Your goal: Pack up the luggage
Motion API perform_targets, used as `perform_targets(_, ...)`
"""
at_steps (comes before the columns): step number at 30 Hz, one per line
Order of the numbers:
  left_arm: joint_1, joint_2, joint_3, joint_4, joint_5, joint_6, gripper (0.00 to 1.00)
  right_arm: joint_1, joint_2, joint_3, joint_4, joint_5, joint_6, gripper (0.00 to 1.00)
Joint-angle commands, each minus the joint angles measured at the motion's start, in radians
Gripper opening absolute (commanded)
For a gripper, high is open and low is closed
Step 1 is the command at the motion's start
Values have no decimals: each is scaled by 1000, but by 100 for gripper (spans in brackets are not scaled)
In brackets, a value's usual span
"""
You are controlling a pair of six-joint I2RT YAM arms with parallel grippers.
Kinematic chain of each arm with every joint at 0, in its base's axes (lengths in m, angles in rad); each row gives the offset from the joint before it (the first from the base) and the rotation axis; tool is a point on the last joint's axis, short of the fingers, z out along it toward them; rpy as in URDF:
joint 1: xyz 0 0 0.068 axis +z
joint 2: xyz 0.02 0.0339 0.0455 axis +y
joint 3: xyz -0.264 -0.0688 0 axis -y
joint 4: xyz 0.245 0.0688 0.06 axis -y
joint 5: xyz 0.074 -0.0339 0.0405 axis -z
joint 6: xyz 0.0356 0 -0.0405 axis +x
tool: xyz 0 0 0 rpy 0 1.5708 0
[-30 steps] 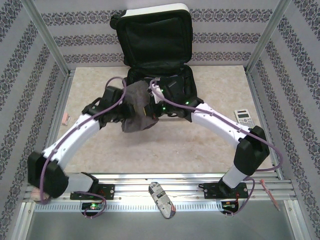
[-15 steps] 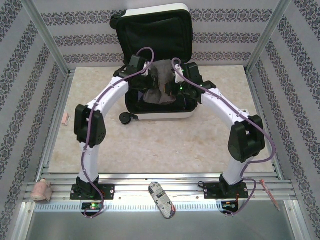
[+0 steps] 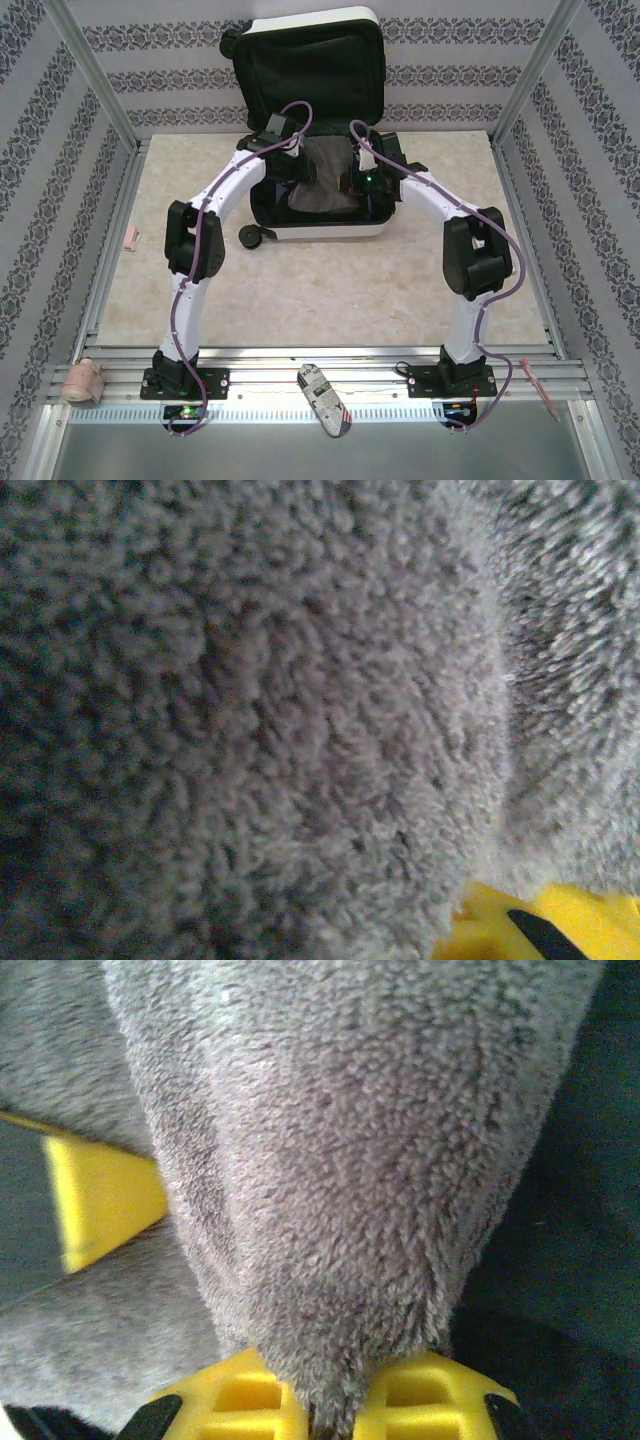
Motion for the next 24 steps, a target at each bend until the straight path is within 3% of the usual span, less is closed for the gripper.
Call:
perform_targets(1, 42, 14, 48, -14, -53, 25, 24, -13, 64, 21, -48, 0, 2, 0)
perform_targets(7, 52, 51, 25, -2, -61, 38, 36, -37, 144, 36, -50, 26, -8, 0)
perform_targets(19, 65, 109, -19, 52, -52, 42, 41, -57, 221, 40, -35, 11, -4, 0)
perform_targets(24, 79, 57, 7, 59, -41, 29, 54, -60, 163, 22, -4, -36, -21, 17)
